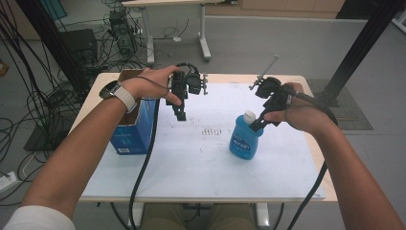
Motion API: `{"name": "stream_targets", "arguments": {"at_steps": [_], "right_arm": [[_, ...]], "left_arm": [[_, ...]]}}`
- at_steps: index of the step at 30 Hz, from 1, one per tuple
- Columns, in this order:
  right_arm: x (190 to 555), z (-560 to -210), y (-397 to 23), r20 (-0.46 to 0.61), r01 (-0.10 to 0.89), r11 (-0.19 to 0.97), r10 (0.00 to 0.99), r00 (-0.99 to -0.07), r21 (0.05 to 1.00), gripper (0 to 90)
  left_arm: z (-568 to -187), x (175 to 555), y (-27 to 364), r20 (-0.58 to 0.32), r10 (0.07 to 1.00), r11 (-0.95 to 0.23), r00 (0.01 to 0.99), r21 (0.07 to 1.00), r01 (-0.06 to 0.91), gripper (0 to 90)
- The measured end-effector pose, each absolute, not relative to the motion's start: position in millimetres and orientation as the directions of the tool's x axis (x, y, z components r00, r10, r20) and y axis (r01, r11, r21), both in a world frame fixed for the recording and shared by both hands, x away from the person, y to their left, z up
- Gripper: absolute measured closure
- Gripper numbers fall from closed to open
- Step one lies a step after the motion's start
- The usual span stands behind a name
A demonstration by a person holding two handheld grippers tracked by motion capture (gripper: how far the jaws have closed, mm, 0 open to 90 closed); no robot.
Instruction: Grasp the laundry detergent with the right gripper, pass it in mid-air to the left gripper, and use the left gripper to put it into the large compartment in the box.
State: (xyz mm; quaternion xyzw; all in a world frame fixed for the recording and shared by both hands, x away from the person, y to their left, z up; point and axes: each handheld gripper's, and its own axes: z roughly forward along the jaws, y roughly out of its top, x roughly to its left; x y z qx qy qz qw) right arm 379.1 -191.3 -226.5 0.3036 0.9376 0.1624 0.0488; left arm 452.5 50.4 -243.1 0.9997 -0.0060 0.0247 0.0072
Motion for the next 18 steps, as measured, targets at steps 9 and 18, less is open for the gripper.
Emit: {"name": "stream_targets", "arguments": {"at_steps": [9, 18], "right_arm": [[380, -232, -197, 0.021, 0.592, 0.734, 0.622, -0.783, 0.334, 4.9], [378, -239, -203, 0.043, 0.606, 0.708, 0.637, -0.770, 0.362, 5.2]], "left_arm": [[-246, 454, 50, 0.049, -0.007, -1.000, 0.999, 0.021, -0.008, 11.9], [-247, 454, 49, 0.052, -0.004, -1.000, 0.999, 0.027, -0.006, 11.9]]}}
